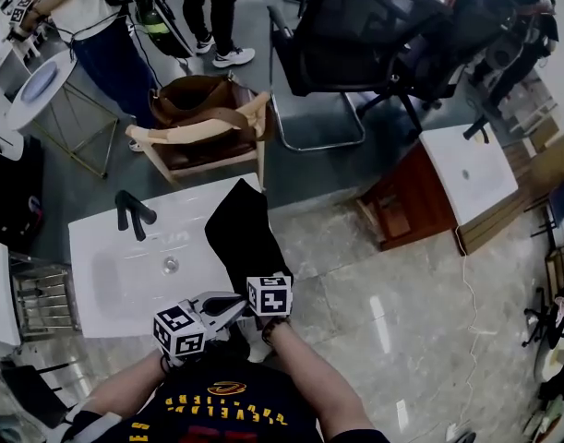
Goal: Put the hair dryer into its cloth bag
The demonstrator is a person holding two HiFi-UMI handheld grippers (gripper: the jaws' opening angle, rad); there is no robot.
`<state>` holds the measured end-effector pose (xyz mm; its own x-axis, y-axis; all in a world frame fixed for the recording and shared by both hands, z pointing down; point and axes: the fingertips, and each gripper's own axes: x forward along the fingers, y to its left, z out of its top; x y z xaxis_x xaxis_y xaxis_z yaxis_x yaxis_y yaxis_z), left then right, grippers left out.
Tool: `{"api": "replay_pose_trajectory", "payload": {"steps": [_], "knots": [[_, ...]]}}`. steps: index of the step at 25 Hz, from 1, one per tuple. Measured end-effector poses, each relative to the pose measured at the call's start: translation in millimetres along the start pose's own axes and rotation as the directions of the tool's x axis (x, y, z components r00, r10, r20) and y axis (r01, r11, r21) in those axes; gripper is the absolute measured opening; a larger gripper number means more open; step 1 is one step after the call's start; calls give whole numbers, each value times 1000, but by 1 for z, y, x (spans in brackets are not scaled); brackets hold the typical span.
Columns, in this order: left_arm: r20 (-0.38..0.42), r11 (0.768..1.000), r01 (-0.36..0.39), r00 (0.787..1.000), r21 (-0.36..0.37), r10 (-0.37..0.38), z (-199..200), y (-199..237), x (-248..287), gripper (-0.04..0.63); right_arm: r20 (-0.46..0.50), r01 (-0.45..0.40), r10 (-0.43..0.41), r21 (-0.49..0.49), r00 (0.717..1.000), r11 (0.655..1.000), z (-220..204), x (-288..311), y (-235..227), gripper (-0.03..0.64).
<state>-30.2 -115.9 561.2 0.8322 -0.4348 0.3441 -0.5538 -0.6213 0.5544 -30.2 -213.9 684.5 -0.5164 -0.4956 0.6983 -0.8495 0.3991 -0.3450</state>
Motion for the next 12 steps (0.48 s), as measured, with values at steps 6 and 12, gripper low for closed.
{"api": "replay_pose_trajectory", "payload": {"steps": [6,12], "knots": [[-20,993,-110,994,-29,110,-7,20,3,9,-52,-41,39,-35,998,999,-4,6,4,218],[-27,989,-144,989,42,145,-2,20,10,11,-9,-160,160,12,987,987,0,-49,0,233]]}}
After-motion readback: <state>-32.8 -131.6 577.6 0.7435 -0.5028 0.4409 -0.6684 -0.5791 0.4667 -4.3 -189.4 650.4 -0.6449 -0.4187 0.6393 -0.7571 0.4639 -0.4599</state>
